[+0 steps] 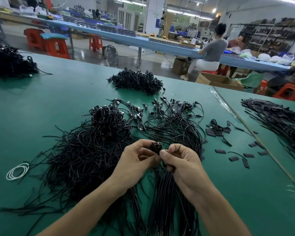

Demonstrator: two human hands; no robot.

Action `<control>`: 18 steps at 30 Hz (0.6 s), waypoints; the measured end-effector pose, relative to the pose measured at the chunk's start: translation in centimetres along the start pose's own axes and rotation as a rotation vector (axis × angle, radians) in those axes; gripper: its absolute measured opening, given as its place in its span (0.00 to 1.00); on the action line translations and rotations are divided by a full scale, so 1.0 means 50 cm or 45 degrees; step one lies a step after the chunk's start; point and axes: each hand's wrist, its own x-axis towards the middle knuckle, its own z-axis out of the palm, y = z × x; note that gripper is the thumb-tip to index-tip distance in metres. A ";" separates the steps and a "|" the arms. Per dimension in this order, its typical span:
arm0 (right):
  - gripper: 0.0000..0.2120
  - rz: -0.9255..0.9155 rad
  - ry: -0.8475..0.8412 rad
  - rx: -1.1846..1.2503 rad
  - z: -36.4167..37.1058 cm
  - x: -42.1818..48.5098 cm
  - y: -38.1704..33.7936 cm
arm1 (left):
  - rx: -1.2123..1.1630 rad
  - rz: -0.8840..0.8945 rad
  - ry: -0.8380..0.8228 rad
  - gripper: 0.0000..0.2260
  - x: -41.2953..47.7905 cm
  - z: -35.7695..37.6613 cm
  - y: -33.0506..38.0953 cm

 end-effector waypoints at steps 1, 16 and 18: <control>0.14 0.006 0.012 -0.019 -0.002 0.000 0.003 | -0.078 -0.032 0.010 0.12 -0.001 -0.001 0.002; 0.14 -0.090 0.020 -0.225 -0.002 0.008 0.027 | -0.515 -0.025 0.047 0.17 0.004 -0.003 0.009; 0.15 -0.028 0.000 -0.096 -0.003 0.007 0.031 | -0.505 0.009 0.006 0.18 0.004 -0.006 0.010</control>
